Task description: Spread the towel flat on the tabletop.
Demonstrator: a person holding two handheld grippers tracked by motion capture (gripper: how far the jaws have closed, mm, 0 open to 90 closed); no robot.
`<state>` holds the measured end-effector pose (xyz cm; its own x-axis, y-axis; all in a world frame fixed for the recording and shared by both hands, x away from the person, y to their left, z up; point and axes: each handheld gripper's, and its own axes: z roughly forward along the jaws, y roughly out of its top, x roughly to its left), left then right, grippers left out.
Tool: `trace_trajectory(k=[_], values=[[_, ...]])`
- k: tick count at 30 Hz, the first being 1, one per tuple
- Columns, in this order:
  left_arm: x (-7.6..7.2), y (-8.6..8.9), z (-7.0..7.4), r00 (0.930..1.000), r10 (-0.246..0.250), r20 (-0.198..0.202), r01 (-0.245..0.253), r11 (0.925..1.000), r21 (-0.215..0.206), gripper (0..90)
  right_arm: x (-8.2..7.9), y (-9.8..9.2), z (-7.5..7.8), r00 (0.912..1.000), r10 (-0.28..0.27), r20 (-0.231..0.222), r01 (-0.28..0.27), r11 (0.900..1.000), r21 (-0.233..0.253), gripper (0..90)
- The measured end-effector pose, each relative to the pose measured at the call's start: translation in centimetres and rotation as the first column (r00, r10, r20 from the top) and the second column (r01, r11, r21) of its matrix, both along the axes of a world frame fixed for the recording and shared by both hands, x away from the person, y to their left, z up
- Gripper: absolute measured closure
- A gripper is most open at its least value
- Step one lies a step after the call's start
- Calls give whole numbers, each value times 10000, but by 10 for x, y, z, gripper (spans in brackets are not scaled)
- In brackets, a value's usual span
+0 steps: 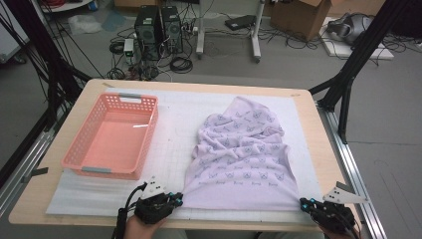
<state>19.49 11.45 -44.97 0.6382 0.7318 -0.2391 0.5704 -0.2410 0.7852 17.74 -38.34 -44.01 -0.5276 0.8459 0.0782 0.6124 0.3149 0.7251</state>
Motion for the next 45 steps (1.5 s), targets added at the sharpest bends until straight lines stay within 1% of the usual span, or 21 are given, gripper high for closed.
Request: trace_trajectory(k=[9,10,11,13,15,18,19,20,23,25,26,28,30,31,32,33,34,35,36,40,45], values=[[-36,6,-3,9966,-783,-267,782,9969,-48,860,-38,-1,-2,9981,422,-449,-421,9991,37,876],[-37,6,-3,9959,-876,-230,873,9961,-134,849,-40,-1,-2,9981,408,-469,-406,9992,53,871],[-37,6,-3,9965,-829,-143,826,9963,-248,791,-40,0,-1,9981,406,-453,-402,9992,87,847],[-32,7,-1,9988,-462,-133,452,9969,-643,569,-38,1,1,9994,163,-300,-160,9998,121,725],[-22,7,2,9999,-139,57,144,9953,-962,506,-32,1,4,10000,-11,-39,12,9995,307,673],[0,1,5,9998,198,73,-189,9936,-1110,484,-14,3,7,9987,-448,244,440,9986,304,631],[0,1,5,9998,198,73,-189,9936,-1110,483,-7,4,6,9978,-601,277,595,9980,230,620],[14,-5,7,9998,200,72,-190,9929,-1176,483,1,6,5,9976,-659,203,655,9977,199,618],[28,-8,12,9987,419,279,-382,9920,-1202,478,19,15,0,9980,-635,25,635,9980,-32,606],[36,-9,13,9976,653,215,-621,9901,-1258,464,27,20,-3,9980,-630,-6,630,9976,-272,606],[39,-11,12,9979,620,180,-598,9924,-1072,458,29,22,-4,9979,-651,22,651,9972,-355,613],[44,-18,7,9987,503,4,-501,9964,-678,460,32,23,-3,9976,-690,58,692,9970,-354,665],[45,-26,3,9996,262,-71,-265,9988,-417,482,32,21,-4,9981,-613,-21,612,9978,-239,812],[45,-30,0,9999,84,-97,-86,9998,-203,508,32,20,-4,9989,-465,-91,463,9989,-115,849],[42,-35,-3,9999,-144,-52,144,9999,-25,579,32,20,-4,9992,-399,-92,398,9992,-99,862],[37,-40,-5,9991,-88,427,74,9994,329,678,31,20,-3,9993,-360,-82,359,9993,-142,866],[34,-43,-4,9983,-60,583,23,9979,640,790,30,20,-3,9993,-361,-103,360,9993,-120,868],[34,-42,-3,9992,16,406,-38,9985,543,856,29,19,-3,9993,-328,-161,327,9995,-33,870],[33,-39,-2,9997,58,244,-70,9986,520,870,27,18,-3,9994,-297,-183,298,9996,26,871],[20,-27,-3,9996,230,184,-235,9994,259,877,13,13,-2,9997,-117,-214,117,9999,-8,872],[1,-16,-2,9998,78,159,-77,10000,-54,877,-9,5,-1,9997,21,-252,-18,9999,112,873]])
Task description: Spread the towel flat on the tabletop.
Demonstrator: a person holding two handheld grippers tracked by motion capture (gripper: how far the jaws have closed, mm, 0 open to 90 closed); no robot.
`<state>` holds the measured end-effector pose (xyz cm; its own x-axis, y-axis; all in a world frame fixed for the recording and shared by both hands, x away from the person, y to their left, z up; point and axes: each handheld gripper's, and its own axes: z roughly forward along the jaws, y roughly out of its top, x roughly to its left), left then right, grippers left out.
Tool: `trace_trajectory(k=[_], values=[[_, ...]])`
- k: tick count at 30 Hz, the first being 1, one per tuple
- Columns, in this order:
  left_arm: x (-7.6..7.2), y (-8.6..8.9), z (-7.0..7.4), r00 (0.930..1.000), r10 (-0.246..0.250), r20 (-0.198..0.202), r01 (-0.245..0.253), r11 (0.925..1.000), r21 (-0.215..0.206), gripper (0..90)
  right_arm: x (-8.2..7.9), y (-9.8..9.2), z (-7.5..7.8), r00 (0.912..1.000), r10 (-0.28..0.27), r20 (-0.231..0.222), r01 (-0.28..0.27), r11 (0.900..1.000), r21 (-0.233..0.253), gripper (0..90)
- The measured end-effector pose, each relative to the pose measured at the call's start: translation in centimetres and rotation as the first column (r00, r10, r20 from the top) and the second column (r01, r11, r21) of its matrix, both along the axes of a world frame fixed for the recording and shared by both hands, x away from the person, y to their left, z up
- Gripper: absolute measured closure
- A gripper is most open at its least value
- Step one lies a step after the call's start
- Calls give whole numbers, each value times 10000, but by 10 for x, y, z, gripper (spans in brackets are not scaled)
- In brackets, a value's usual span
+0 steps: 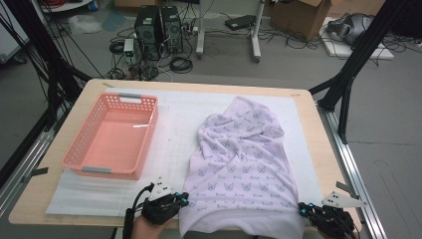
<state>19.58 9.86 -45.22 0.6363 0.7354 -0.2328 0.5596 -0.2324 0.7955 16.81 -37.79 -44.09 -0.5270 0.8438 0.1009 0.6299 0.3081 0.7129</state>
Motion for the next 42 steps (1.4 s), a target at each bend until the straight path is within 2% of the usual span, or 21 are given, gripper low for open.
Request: trace_trajectory(k=[6,9,15,16,17,18,20,22,23,27,31,35,36,38,39,40,41,42], values=[[-14,8,-1,9997,-229,-14,229,9995,-205,876,-15,3,2,10000,-10,51,10,10000,83,873],[-21,14,-5,9992,-369,-147,364,9988,-333,875,-21,5,1,10000,-27,19,27,10000,87,872],[-32,19,-5,9932,-1160,-130,1154,9925,-404,859,-43,10,-1,9993,-366,-6,366,9991,-203,872],[-32,20,-5,9934,-1142,-54,1138,9925,-442,817,-47,10,-1,9988,-489,-2,489,9986,-219,870],[-30,21,-4,9948,-1021,-3,1020,9932,-556,717,-50,10,-1,9978,-658,30,658,9974,-286,854],[-28,22,-3,9962,-864,47,865,9943,-629,628,-51,10,0,9971,-753,108,756,9968,-241,806],[-19,25,-1,9981,-576,206,589,9956,-733,557,-51,9,4,9936,-1086,309,1091,9939,-145,700],[-9,27,0,9990,-381,220,398,9959,-818,531,-46,7,7,9916,-1217,429,1216,9926,57,676],[-4,26,0,9991,-309,282,331,9963,-792,519,-42,7,8,9909,-1255,487,1256,9921,2,652],[20,22,-1,9995,-35,320,54,9981,-615,511,-13,5,4,9895,-1381,424,1378,9904,117,573],[40,12,-3,9997,201,145,-192,9981,-591,498,20,8,-5,9895,-1422,253,1420,9898,115,532],[58,2,-2,9985,452,-314,-464,9981,-413,499,42,15,-6,9864,-1614,322,1607,9867,225,528],[60,0,-1,9989,436,-178,-443,9983,-383,494,46,16,-5,9870,-1584,285,1580,9873,151,537],[62,-4,0,9987,431,-280,-439,9986,-285,504,48,18,-5,9872,-1558,327,1557,9878,69,557],[62,-10,-1,9992,375,-131,-374,9993,74,516,52,21,-5,9885,-1462,392,1469,9890,-156,620],[60,-12,-1,9988,479,28,-480,9981,381,569,52,21,-5,9879,-1496,410,1505,9884,-205,657],[60,-12,-1,9988,479,28,-480,9981,381,656,52,19,-5,9881,-1495,373,1501,9885,-156,734],[59,-10,0,9978,650,112,-656,9955,681,774,51,16,-5,9893,-1424,308,1426,9898,-60,799]])
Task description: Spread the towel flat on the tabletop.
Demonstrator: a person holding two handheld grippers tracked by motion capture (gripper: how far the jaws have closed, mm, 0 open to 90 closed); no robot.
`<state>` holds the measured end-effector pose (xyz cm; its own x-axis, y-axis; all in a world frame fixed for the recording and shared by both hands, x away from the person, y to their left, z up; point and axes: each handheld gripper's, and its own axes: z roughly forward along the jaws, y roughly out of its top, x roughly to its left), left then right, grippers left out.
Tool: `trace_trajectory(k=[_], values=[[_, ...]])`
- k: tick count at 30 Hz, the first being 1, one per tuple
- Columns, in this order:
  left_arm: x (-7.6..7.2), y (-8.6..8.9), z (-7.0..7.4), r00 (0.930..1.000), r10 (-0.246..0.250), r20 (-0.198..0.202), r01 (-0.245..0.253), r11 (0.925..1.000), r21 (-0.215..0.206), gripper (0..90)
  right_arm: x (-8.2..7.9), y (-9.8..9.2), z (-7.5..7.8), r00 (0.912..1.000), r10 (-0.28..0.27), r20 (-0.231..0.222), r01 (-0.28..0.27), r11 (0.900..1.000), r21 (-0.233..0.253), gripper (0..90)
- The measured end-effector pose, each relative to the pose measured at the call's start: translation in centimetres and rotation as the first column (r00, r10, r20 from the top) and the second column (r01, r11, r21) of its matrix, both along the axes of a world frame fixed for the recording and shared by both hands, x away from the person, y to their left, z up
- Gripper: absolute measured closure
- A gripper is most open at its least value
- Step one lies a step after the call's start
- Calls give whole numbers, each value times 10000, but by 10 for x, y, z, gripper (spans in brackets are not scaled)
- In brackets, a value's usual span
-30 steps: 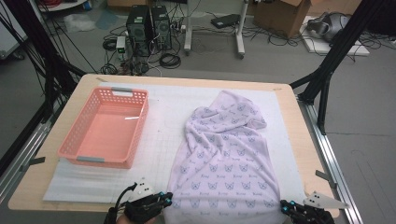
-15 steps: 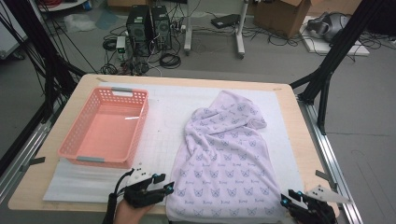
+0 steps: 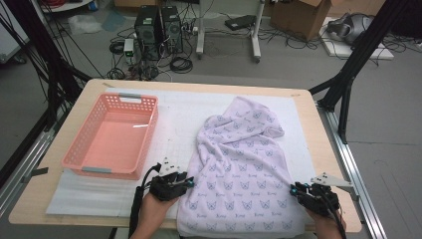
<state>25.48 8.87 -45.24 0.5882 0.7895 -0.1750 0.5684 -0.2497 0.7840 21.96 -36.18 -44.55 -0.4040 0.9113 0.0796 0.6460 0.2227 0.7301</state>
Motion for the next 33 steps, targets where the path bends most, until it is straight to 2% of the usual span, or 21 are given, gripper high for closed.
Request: trace_trajectory(k=[1,2,4,8,13,16,19,20,21,22,23,25,29,33], values=[[0,2,0,9997,64,-216,-68,9997,-223,844,0,-3,0,9999,104,-63,-103,9998,197,841],[-2,4,0,9996,138,-259,-146,9995,-290,863,0,-5,0,9996,231,-154,-225,9991,350,858],[-10,7,0,9997,212,-131,-214,9995,-212,870,-2,-6,0,9991,413,-136,-409,9988,268,866],[-26,19,-2,9989,405,-219,-416,9979,-501,871,-10,-9,1,9979,645,-105,-643,9977,216,869],[-44,26,-1,9994,205,-269,-220,9982,-551,870,-25,-12,3,9961,874,-104,-873,9960,164,870],[-57,28,-2,9994,41,-335,-66,9971,-752,869,-36,-11,3,9952,964,-151,-963,9953,44,871],[-62,30,1,9997,-232,-57,226,9956,-913,850,-44,-11,3,9945,1010,-284,-1008,9949,83,871],[-61,30,2,9996,-272,67,277,9955,-904,823,-47,-11,4,9942,1029,-314,-1028,9947,41,870],[-59,30,3,9996,-228,155,241,9953,-933,759,-48,-11,5,9940,1047,-313,-1046,9945,47,856],[-56,31,3,9997,-160,192,180,9940,-1083,682,-48,-11,6,9942,1054,-230,-1052,9944,99,801],[-52,31,3,9997,-101,245,129,9926,-1204,646,-48,-10,7,9954,949,-131,-947,9953,187,711],[-43,30,4,9994,-92,321,133,9916,-1289,576,-44,-10,10,9969,757,203,-766,9961,442,642],[-25,27,6,9980,-214,599,291,9910,-1304,531,-24,-7,11,9972,445,598,-470,9980,421,626],[-10,24,8,9974,-275,666,360,9909,-1300,520,8,-1,6,9984,294,486,-306,9992,239,594]])
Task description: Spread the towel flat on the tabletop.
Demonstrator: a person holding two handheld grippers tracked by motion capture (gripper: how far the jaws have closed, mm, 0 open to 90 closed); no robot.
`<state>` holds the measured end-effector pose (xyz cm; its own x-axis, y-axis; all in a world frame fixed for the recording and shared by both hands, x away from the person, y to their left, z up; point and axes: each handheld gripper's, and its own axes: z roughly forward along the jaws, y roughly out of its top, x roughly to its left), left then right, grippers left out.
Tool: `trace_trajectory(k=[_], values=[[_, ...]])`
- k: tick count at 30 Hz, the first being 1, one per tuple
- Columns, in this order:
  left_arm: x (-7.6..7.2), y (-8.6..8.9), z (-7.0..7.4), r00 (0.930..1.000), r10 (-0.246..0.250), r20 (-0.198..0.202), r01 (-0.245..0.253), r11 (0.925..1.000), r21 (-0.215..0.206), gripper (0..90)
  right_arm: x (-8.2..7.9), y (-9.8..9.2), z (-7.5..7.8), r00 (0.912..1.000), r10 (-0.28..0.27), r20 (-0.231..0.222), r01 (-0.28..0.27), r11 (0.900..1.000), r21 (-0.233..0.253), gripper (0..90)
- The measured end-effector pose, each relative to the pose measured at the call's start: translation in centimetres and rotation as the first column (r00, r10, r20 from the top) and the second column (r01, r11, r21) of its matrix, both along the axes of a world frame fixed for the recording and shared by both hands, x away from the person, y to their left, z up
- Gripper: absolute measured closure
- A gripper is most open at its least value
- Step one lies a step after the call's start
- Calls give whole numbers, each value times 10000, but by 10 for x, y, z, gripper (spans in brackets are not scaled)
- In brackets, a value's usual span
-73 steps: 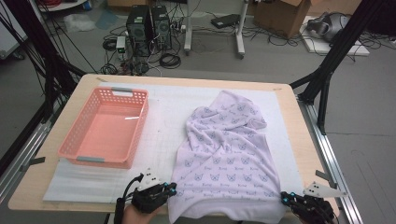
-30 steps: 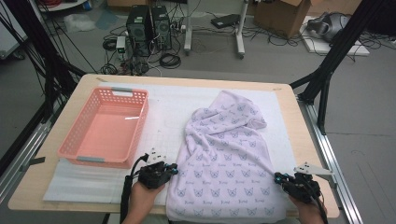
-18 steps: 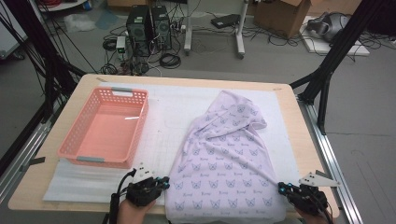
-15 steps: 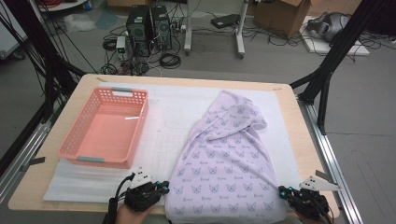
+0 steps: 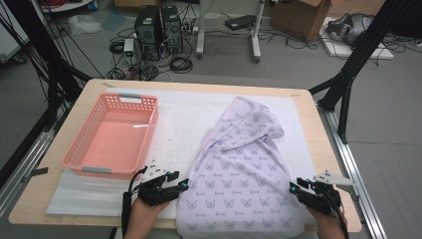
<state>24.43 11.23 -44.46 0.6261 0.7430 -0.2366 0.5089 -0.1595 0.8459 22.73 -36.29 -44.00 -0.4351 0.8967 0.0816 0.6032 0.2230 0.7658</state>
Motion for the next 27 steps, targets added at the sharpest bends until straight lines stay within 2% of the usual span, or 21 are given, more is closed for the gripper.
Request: trace_trajectory(k=[2,4,5,6,7,9,13,16,18,19,21,25,27], values=[[1,-2,-1,10000,24,2,-24,10000,-4,520,16,6,-3,9999,-136,-105,135,9998,-147,588],[1,-2,-1,10000,9,7,-9,10000,24,520,28,13,-6,9993,-229,-292,216,9989,-425,647],[0,-1,-2,10000,-17,-3,17,10000,30,520,28,13,-6,9993,-229,-292,216,9989,-425,647],[-2,-1,-2,10000,0,15,0,10000,9,522,30,14,-7,9994,-223,-268,214,9992,-341,845],[-2,-1,-2,10000,7,23,-7,10000,3,523,28,14,-7,9993,-165,-327,156,9995,-259,861],[-3,-1,-2,10000,13,33,-13,10000,-22,523,21,11,-5,9992,-156,-376,139,9989,-450,873],[-5,0,0,9999,118,98,-116,9998,-140,521,-3,-3,-2,9986,-100,-528,59,9970,-776,875],[-4,-1,0,9999,95,41,-94,9997,-222,516,-23,-16,0,9969,-178,-764,119,9970,-764,874],[-2,-2,0,10000,71,47,-70,9997,-219,511,-31,-21,0,9970,-142,-764,98,9983,-578,861],[3,-6,0,10000,-24,39,25,9999,-141,509,-33,-22,0,9973,-52,-731,9,9982,-599,831],[9,-11,0,10000,-21,-45,20,9999,-137,504,-35,-23,3,9993,-93,-361,75,9987,-505,708],[29,-23,3,9998,-80,-165,82,9999,68,503,-39,-29,8,9991,-364,208,367,9992,-147,671],[44,-31,3,9996,-17,-288,24,9997,251,499,-40,-31,7,9993,-307,193,311,9993,-190,668]])
